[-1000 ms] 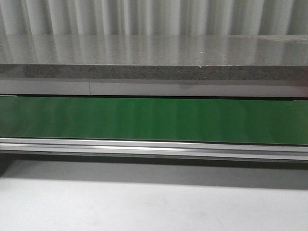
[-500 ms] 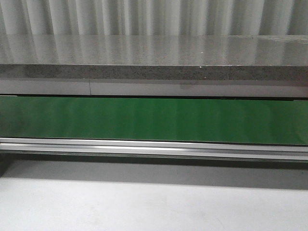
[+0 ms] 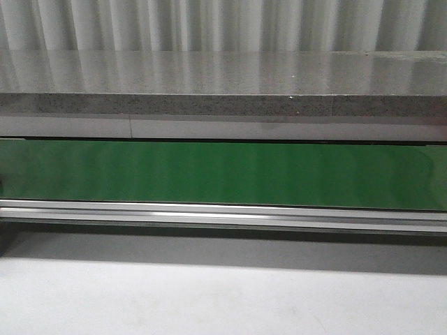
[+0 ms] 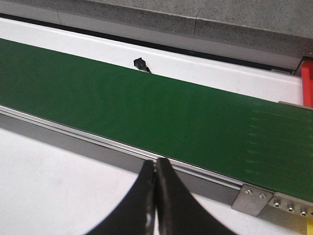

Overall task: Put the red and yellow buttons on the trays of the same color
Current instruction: 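Set the yellow button on the belt's near end and release, then grasp another red push-button on the table with the left gripper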

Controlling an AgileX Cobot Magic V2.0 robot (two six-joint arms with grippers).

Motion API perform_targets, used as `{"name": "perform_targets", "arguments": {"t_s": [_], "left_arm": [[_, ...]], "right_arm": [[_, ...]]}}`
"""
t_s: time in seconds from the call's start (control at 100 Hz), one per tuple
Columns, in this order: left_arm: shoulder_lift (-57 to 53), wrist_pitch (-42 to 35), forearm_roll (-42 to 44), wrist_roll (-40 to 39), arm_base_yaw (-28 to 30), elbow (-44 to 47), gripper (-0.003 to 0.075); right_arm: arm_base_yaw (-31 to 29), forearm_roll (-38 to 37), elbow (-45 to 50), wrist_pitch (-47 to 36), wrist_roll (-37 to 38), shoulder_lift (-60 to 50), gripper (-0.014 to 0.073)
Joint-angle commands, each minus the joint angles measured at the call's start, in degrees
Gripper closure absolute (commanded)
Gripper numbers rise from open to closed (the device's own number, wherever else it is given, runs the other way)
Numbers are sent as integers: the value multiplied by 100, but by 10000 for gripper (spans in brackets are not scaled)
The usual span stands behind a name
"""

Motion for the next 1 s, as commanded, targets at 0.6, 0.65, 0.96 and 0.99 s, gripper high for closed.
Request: {"name": "perform_targets", "arguments": {"t_s": [0.6,0.65,0.96,0.99], "left_arm": [[1782,-1043,-497,27,983,289,176],[1907,-1086,-424,27,983,289,176],[2102,-1525,-401,27,983,289,307],[2102,-1495,-401,27,983,289,349]], "right_arm": [[7,15,-129,-384,-51,47,660],[7,15,-129,-384,-51,47,660],[7,15,-129,-384,-51,47,660],[7,15,-129,-384,-51,47,660]]}}
